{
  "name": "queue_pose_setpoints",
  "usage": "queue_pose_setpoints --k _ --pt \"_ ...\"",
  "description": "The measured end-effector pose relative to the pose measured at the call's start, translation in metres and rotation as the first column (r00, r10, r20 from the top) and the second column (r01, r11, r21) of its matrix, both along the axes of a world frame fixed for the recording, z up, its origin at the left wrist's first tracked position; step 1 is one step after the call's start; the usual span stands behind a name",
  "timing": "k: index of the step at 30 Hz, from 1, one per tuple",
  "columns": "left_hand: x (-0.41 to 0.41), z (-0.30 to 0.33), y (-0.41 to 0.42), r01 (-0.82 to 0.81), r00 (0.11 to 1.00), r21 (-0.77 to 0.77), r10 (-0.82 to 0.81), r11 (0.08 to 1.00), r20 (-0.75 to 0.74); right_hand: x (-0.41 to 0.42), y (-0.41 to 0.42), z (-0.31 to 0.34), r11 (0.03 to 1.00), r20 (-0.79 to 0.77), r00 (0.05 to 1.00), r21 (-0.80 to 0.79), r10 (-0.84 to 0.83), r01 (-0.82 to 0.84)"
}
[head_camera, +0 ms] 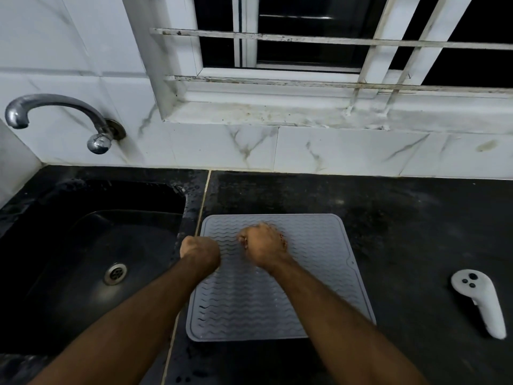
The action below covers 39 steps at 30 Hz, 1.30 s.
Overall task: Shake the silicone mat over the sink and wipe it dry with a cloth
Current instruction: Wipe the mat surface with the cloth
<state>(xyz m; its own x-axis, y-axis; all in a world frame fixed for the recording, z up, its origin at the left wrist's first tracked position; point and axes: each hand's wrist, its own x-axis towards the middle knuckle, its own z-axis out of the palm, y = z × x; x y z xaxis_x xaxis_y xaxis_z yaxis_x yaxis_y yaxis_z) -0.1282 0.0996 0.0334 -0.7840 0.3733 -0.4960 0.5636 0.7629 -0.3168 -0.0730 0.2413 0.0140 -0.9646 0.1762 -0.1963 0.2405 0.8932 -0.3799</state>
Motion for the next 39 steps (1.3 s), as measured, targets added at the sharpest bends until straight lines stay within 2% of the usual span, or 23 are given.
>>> queue_pose_setpoints --k 5,10,13,15,19,22,27,30,32,34,37,39 --pt "-0.001 0.003 -0.001 0.003 1.0 0.015 -0.004 1.0 0.012 0.019 0.039 -0.003 0.996 0.093 0.992 -0.031 -0.085 0.088" --pt "-0.001 0.002 0.0 0.026 1.0 0.002 -0.026 1.0 -0.005 0.052 0.095 0.006 0.979 0.091 0.975 -0.025 -0.201 0.204" --pt "-0.002 0.002 -0.004 0.014 1.0 0.02 -0.014 1.0 0.015 0.059 0.129 0.019 0.934 0.174 0.922 -0.034 -0.345 0.356" --pt "-0.001 0.0 -0.005 0.008 0.999 0.039 -0.009 0.999 0.031 0.055 0.139 0.03 0.907 0.253 0.875 0.026 -0.413 0.42" --pt "-0.004 0.0 0.001 0.036 0.999 -0.003 -0.036 0.999 0.021 0.051 0.134 0.027 0.904 0.166 0.889 0.054 -0.427 0.424" --pt "-0.007 0.0 0.008 0.052 0.998 -0.048 -0.051 0.997 0.026 0.071 0.14 0.017 0.878 0.193 0.861 0.002 -0.47 0.478" --pt "-0.009 -0.001 0.01 0.064 0.998 -0.032 -0.063 0.997 0.025 0.095 0.174 0.026 0.832 0.216 0.803 0.121 -0.555 0.542" --pt "-0.01 -0.001 0.011 0.063 0.998 -0.018 -0.063 0.998 0.024 0.088 0.163 0.032 0.846 0.182 0.827 0.144 -0.533 0.514" --pt "-0.011 -0.002 0.012 0.065 0.998 -0.025 -0.064 0.998 0.027 0.074 0.138 0.029 0.884 0.1 0.878 0.055 -0.467 0.464" --pt "-0.011 -0.001 0.014 0.072 0.997 -0.039 -0.071 0.997 0.02 0.063 0.107 0.019 0.941 0.036 0.942 -0.034 -0.335 0.336" --pt "-0.012 -0.002 0.013 0.089 0.996 -0.033 -0.088 0.995 0.024 0.062 0.081 0.001 0.985 0.039 0.984 0.002 -0.171 0.171" --pt "-0.014 -0.003 0.013 0.086 0.996 -0.016 -0.086 0.996 0.027 0.071 0.091 -0.003 0.981 0.036 0.98 0.011 -0.194 0.194"
